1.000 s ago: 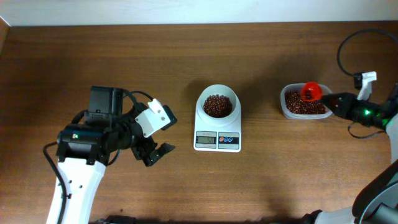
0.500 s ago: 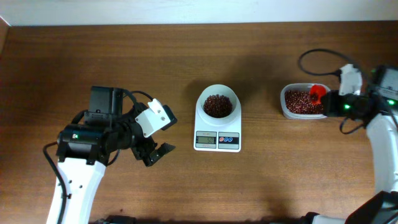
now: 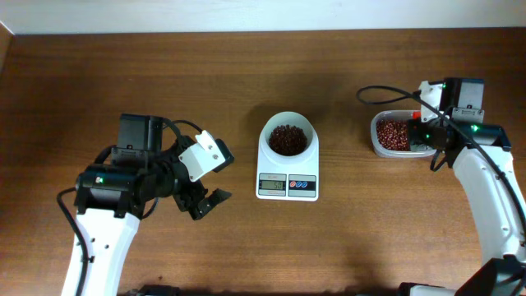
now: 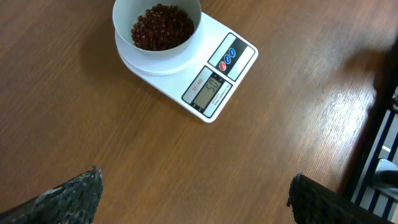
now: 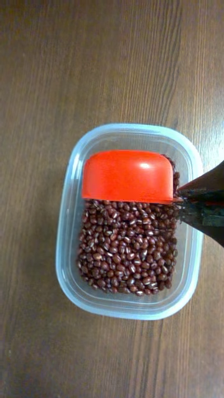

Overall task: Scoop and weigh 50g on scale
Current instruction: 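Dip the red scoop into the beans with the right gripper, then carry the filled scoop with the right gripper over the scale bowl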

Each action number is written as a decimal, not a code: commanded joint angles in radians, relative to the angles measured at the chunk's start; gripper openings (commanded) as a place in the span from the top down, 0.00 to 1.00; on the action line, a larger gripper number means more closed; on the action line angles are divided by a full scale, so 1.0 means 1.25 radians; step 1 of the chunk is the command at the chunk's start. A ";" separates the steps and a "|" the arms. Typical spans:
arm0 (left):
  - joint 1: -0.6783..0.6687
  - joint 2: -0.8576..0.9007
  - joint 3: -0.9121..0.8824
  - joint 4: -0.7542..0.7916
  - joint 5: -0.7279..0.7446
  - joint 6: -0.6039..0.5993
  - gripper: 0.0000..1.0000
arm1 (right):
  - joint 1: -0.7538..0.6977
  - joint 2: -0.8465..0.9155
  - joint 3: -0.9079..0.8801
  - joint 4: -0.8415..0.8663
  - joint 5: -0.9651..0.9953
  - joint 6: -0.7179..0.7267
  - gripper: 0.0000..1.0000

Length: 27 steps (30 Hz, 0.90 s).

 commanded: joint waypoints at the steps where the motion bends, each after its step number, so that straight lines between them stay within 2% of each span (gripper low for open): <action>1: 0.004 0.002 0.015 0.001 0.003 -0.004 0.01 | 0.004 -0.051 0.001 0.018 0.003 0.014 0.96; 5: 0.004 0.002 0.015 0.001 0.003 -0.004 0.01 | 0.004 -0.134 0.001 0.049 -0.085 0.014 0.96; 7: 0.004 0.002 0.015 0.001 0.003 -0.004 0.01 | 0.004 -0.170 0.001 0.063 -0.184 0.014 0.96; 11: 0.004 0.002 0.015 0.001 0.003 -0.004 0.01 | 0.005 -0.167 0.000 0.091 -0.532 0.010 0.96; 13: 0.004 0.002 0.015 0.001 0.003 -0.004 0.01 | 0.010 -0.144 0.000 0.093 -0.629 0.001 0.96; 16: 0.004 0.002 0.015 0.001 0.002 -0.004 0.01 | 0.045 -0.090 0.000 0.094 -0.642 0.001 0.96; 20: 0.004 0.002 0.015 0.001 0.002 -0.004 0.01 | 0.150 0.000 0.000 0.118 -0.642 0.002 0.96; 27: 0.004 0.002 0.015 0.001 0.003 -0.004 0.01 | 0.245 0.011 0.000 0.208 -0.604 0.001 0.96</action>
